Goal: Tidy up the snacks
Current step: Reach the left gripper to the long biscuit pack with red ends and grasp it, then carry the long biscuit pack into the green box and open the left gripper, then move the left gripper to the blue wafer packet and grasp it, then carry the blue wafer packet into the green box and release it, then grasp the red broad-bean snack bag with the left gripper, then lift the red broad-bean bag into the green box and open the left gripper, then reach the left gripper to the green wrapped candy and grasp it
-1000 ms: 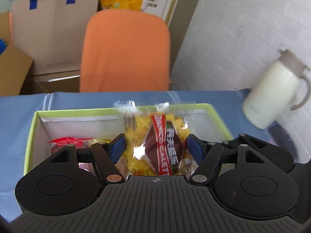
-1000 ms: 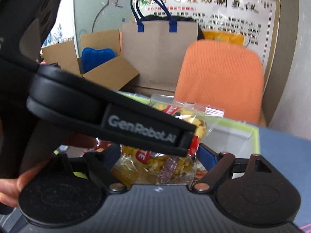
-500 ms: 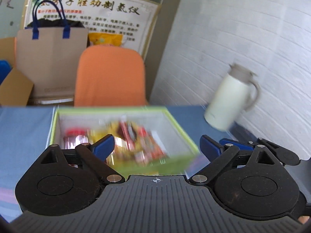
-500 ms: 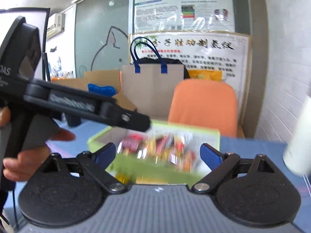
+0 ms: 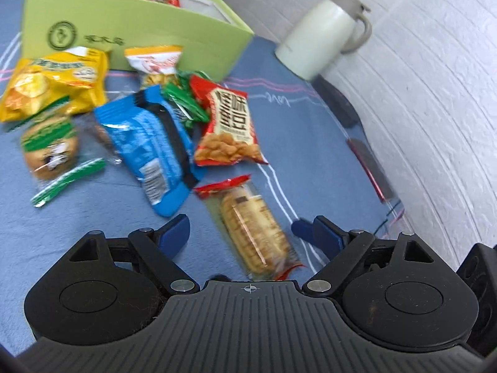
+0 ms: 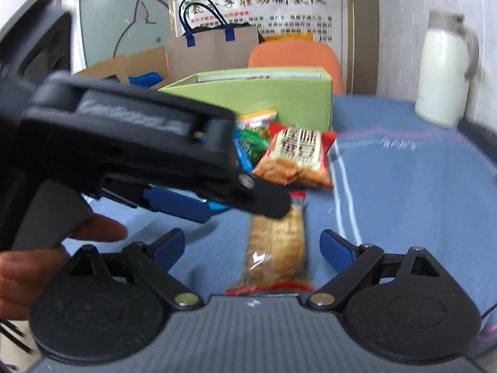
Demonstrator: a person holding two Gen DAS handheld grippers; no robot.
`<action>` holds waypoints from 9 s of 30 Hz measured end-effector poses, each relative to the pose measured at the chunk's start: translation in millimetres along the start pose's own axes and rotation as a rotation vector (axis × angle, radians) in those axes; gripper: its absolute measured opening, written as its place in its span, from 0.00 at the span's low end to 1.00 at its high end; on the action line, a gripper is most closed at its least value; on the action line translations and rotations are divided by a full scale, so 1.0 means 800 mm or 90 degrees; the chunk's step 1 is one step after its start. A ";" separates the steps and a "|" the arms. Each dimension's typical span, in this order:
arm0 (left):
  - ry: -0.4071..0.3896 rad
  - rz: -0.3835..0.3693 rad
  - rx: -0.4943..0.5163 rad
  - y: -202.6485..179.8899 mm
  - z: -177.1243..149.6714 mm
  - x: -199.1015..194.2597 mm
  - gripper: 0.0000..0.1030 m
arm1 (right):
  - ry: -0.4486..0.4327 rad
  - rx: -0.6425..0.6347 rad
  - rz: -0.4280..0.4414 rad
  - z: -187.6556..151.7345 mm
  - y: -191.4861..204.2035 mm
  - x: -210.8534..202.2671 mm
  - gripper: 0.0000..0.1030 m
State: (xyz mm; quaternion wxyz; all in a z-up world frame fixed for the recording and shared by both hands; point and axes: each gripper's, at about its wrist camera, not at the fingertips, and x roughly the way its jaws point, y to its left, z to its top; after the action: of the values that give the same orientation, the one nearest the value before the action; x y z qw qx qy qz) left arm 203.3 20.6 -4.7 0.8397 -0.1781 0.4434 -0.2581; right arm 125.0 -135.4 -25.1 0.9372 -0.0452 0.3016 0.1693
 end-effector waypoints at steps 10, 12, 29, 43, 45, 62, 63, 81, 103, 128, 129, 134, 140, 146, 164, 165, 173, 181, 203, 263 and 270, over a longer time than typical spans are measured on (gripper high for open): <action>0.017 0.007 0.027 0.011 -0.019 -0.005 0.47 | 0.011 -0.027 0.082 -0.006 0.032 0.016 0.90; 0.010 0.023 0.017 0.015 -0.023 -0.017 0.48 | 0.009 -0.023 0.094 -0.008 0.036 0.013 0.90; 0.003 0.054 0.078 0.005 -0.022 -0.014 0.17 | -0.028 -0.075 0.022 -0.010 0.046 -0.009 0.67; -0.115 0.036 0.098 -0.030 0.148 -0.028 0.18 | -0.132 -0.168 -0.001 0.155 -0.003 0.036 0.68; -0.132 0.049 0.096 -0.024 0.190 -0.023 0.17 | -0.140 -0.175 0.008 0.190 -0.013 0.065 0.69; -0.150 0.076 0.046 0.042 0.311 0.056 0.56 | -0.117 -0.104 0.079 0.261 -0.102 0.181 0.88; -0.171 0.069 0.054 0.035 0.306 0.037 0.57 | -0.139 -0.111 0.068 0.259 -0.099 0.161 0.90; -0.155 0.103 -0.037 0.070 0.042 -0.078 0.70 | -0.019 -0.101 0.142 0.085 0.055 0.082 0.90; -0.110 0.085 -0.052 0.080 -0.008 -0.084 0.73 | 0.028 -0.074 0.117 0.033 0.084 0.046 0.90; -0.066 0.060 -0.057 0.082 -0.003 -0.060 0.74 | 0.029 -0.084 0.118 0.028 0.075 0.059 0.91; -0.062 0.061 -0.057 0.082 -0.003 -0.056 0.73 | 0.025 -0.096 0.111 0.026 0.078 0.059 0.90; -0.056 0.075 -0.017 0.072 -0.008 -0.047 0.25 | 0.014 -0.103 0.114 0.024 0.071 0.051 0.74; -0.092 0.049 -0.020 0.055 0.013 -0.066 0.21 | -0.035 -0.123 0.084 0.059 0.053 0.027 0.68; -0.164 0.040 0.015 0.038 0.113 -0.082 0.23 | -0.113 -0.180 0.069 0.151 0.032 0.056 0.75; -0.175 0.160 -0.063 0.175 0.294 0.002 0.44 | -0.037 -0.169 0.171 0.299 0.012 0.296 0.85; -0.190 0.149 -0.063 0.176 0.292 -0.002 0.49 | -0.048 -0.167 0.168 0.301 0.010 0.287 0.87; -0.295 0.099 -0.027 0.118 0.245 -0.089 0.76 | -0.181 -0.142 0.109 0.275 -0.055 0.123 0.91; -0.175 0.006 0.004 0.060 0.142 -0.047 0.79 | -0.057 -0.055 0.023 0.146 -0.093 0.087 0.91; -0.021 0.048 0.051 0.006 0.031 0.008 0.54 | 0.003 -0.106 0.111 0.047 -0.016 0.051 0.91; -0.241 0.058 0.119 0.004 0.212 -0.053 0.75 | -0.151 -0.122 0.081 0.175 -0.056 0.083 0.90; -0.134 0.049 0.082 0.025 0.124 -0.022 0.70 | -0.014 -0.065 0.094 0.073 -0.014 0.087 0.90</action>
State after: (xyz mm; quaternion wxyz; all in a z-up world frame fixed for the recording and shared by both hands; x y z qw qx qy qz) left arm 283.6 54.1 50.1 0.9006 -0.1328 0.3420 -0.2331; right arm 213.8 -114.9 -17.9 0.9220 -0.0688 0.2843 0.2538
